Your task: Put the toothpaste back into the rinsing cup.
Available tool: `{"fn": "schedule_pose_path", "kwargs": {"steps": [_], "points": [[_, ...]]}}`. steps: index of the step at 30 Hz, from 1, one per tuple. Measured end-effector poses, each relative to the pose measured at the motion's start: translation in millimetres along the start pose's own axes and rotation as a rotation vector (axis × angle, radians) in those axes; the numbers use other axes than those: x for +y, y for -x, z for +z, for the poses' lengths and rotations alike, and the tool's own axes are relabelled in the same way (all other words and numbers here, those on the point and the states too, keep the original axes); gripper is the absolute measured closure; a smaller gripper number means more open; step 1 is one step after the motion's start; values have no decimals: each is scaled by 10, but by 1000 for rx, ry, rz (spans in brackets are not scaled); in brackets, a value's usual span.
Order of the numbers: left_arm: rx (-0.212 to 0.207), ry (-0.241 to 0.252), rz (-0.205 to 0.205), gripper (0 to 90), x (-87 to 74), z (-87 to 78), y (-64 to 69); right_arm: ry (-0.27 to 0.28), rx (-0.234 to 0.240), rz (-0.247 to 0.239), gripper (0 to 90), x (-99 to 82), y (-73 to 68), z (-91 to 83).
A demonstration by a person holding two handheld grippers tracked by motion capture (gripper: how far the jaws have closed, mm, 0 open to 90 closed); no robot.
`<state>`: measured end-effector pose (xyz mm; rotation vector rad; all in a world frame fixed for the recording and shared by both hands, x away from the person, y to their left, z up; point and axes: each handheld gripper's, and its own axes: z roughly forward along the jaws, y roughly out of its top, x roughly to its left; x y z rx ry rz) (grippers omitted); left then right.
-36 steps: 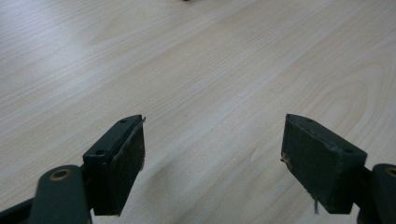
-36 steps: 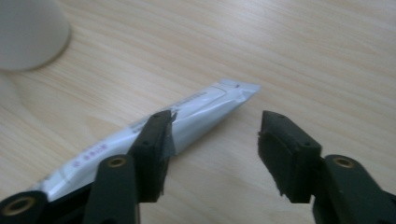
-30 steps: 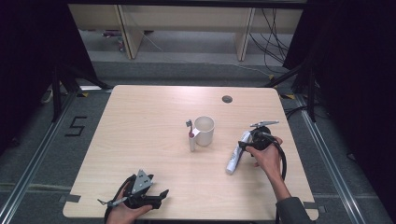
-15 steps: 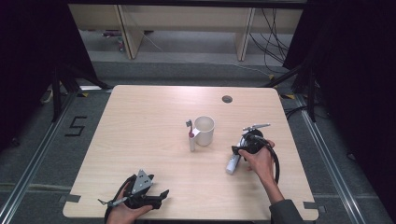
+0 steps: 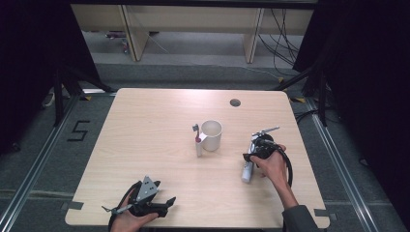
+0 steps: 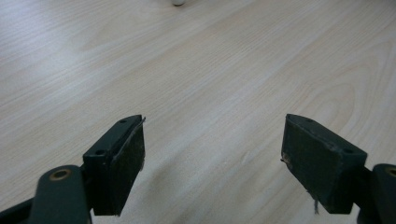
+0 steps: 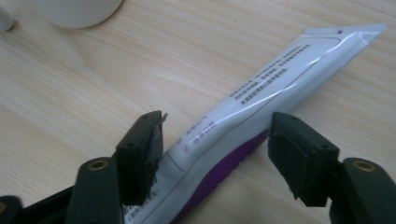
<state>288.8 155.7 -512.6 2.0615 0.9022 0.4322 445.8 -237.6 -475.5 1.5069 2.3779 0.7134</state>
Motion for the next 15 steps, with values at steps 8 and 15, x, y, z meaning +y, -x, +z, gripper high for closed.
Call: {"fn": "schedule_pose_path", "kwargs": {"steps": [8,15], "points": [[-2,1,10,211,-1,10,3,-67,2,-29,504,16,156,-23],[-5,2,12,211,-4,19,2,-117,-9,-34,575,48,194,-47]]}}
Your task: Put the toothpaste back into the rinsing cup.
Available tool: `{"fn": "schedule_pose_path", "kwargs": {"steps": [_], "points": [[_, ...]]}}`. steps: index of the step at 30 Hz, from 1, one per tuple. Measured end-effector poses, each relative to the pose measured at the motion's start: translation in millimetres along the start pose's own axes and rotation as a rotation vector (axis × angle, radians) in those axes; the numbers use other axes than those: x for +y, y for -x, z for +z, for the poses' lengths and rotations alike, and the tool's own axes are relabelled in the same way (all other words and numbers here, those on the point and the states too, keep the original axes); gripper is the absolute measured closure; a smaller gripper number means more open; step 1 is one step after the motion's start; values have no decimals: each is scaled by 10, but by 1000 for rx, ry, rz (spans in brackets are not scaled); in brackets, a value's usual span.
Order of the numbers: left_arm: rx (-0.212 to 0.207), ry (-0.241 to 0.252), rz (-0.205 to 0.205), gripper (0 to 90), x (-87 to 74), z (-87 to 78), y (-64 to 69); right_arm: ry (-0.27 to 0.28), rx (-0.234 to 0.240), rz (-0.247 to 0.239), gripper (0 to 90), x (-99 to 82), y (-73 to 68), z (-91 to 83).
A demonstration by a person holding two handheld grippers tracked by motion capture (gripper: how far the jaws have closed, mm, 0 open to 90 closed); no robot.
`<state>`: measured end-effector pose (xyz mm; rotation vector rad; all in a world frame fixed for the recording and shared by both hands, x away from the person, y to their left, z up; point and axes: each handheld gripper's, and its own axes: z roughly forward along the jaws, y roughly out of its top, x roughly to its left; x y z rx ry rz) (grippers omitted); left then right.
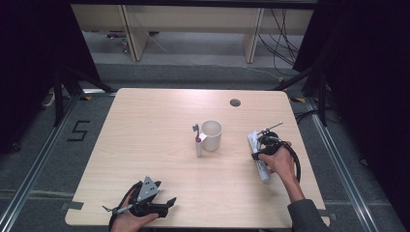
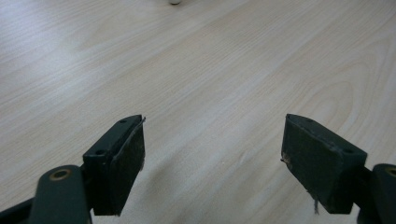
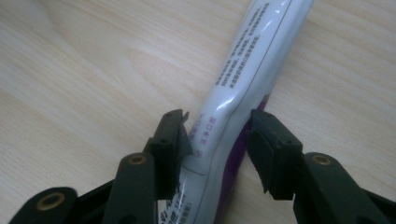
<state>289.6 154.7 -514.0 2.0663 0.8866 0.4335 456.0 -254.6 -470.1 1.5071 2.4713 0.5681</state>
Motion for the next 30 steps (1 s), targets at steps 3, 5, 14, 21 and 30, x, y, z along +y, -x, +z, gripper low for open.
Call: {"fn": "schedule_pose_path", "kwargs": {"steps": [3,5,14,21,30], "points": [[0,-2,-3,212,2,-4,4,-32,-18,11,585,5,-10,12],[-7,-1,-5,211,-1,0,5,-31,-22,-16,589,11,10,24],[-12,-9,-1,212,-2,1,6,-94,-79,-51,620,69,-14,59],[-5,-8,1,212,0,-5,1,-127,-73,-57,749,108,10,106],[-8,-12,5,212,4,-11,4,-186,-47,-52,761,134,18,104]]}}
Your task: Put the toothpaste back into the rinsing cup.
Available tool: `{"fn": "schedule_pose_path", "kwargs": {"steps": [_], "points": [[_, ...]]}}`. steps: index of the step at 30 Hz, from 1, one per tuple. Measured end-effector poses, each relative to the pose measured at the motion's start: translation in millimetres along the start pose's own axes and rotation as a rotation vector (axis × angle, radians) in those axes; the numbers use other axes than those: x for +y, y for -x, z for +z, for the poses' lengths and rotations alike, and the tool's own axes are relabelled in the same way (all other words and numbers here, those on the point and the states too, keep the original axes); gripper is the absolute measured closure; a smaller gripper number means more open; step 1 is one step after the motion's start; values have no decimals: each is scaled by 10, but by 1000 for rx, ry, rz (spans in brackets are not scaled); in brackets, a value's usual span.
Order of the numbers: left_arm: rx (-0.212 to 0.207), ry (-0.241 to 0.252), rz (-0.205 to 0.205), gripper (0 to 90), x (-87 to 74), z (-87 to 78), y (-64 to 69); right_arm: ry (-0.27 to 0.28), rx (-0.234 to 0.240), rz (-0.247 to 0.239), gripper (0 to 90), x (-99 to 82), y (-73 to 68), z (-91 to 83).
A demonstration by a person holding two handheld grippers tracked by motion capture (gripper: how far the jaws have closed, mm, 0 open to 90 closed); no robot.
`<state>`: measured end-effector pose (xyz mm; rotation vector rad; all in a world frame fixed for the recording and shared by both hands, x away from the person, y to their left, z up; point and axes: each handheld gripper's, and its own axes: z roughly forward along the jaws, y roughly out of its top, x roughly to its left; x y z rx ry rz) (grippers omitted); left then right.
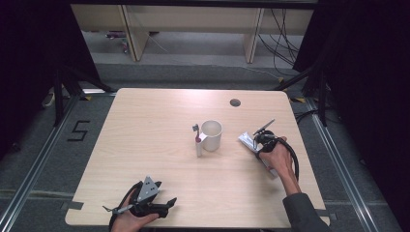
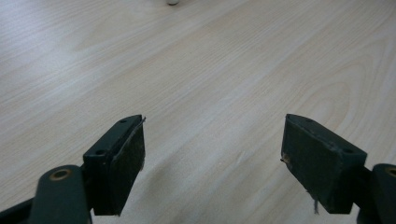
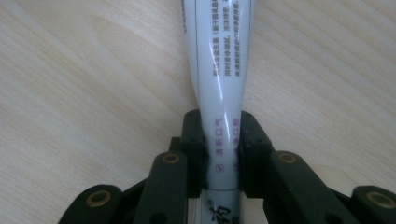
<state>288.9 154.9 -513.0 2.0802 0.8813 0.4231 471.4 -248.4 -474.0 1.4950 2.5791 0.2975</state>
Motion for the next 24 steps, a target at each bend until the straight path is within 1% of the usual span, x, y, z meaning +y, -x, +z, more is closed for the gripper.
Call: {"fn": "schedule_pose_path", "kwargs": {"steps": [1,2,4,6,7,8,9,11,12,13,14,15,18,19,20,22,23,24], "points": [[5,0,0,212,-1,2,-3,10,10,-27,763,-2,15,3],[5,0,0,212,-1,2,-3,9,1,-27,764,1,8,5],[4,1,-1,212,0,3,0,0,17,-39,765,1,17,-6],[-1,-1,2,212,1,-1,2,-4,19,-43,765,-1,19,-8],[1,-2,2,212,1,-1,2,-14,30,-52,766,-4,22,-15],[1,3,-3,212,-2,5,3,-19,27,-70,766,-5,29,-17],[-2,-1,0,212,-2,4,2,-11,24,-96,767,-12,39,-16],[2,0,-1,212,-2,6,3,-8,24,-101,767,-15,41,-13],[-3,0,-1,212,-1,5,6,-4,21,-121,769,-20,44,-16],[-3,0,-1,213,-1,5,6,-4,21,-121,769,-20,44,-16],[-2,10,-12,213,-2,12,14,-2,17,-121,770,-25,35,-16],[-3,0,-3,213,-2,6,6,-1,18,-134,770,-28,39,-19],[-1,0,-6,213,-3,11,6,7,27,-140,774,-55,52,-27],[-1,0,-6,214,-3,11,6,0,32,-136,775,-64,56,-36],[1,8,-13,216,-3,16,14,23,41,-146,775,-73,74,-36],[-1,2,-5,217,-5,15,4,35,56,-129,775,-87,82,-52],[2,-2,-7,216,-3,12,4,47,53,-126,776,-91,90,-81],[-2,-4,-5,216,-3,11,2,63,65,-127,776,-91,98,-108]]}}
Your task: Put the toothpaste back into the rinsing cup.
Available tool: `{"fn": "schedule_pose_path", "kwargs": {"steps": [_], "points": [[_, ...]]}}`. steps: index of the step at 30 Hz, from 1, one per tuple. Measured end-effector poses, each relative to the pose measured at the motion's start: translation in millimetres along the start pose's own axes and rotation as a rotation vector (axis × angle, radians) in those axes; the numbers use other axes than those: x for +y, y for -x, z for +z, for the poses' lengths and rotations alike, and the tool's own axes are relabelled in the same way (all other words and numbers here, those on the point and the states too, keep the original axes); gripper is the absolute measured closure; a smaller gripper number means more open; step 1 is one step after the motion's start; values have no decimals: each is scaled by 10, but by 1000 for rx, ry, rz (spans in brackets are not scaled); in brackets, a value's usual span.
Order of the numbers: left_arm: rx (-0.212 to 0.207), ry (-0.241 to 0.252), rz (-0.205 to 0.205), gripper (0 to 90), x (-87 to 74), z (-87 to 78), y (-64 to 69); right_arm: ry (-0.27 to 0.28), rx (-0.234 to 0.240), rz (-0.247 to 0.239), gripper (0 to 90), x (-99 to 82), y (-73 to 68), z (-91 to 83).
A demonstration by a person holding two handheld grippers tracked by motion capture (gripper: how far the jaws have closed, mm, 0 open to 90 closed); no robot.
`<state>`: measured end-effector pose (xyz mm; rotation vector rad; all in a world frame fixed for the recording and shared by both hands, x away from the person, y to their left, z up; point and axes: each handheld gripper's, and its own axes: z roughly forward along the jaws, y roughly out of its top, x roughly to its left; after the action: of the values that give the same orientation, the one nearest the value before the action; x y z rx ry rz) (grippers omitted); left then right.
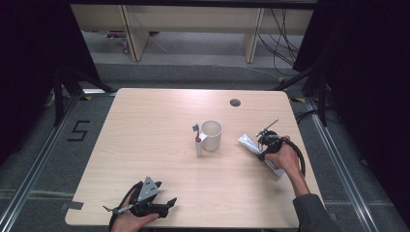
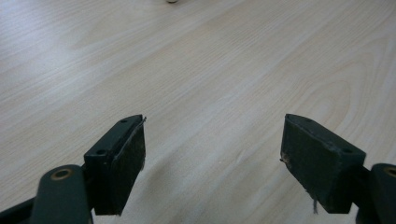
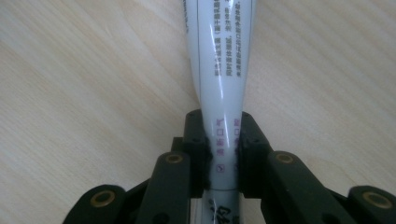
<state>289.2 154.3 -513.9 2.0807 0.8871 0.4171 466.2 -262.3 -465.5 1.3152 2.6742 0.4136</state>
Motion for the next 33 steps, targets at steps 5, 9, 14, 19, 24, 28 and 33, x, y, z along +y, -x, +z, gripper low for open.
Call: {"fn": "schedule_pose_path", "kwargs": {"steps": [5,9,14,19,24,28,33], "points": [[2,1,1,217,0,1,2,76,38,31,776,-9,19,-123],[6,-1,3,216,-1,3,-1,219,48,47,775,-4,45,-292],[6,-1,3,216,-2,5,-2,312,57,50,776,24,23,-386],[6,-1,1,216,-2,2,-2,388,77,64,776,58,7,-422],[9,-4,5,216,0,0,-7,520,129,60,776,146,-66,-516],[3,9,-1,216,-1,-1,-5,568,153,62,775,225,-139,-594],[12,8,3,216,2,-9,-8,642,179,70,776,332,-219,-627]]}}
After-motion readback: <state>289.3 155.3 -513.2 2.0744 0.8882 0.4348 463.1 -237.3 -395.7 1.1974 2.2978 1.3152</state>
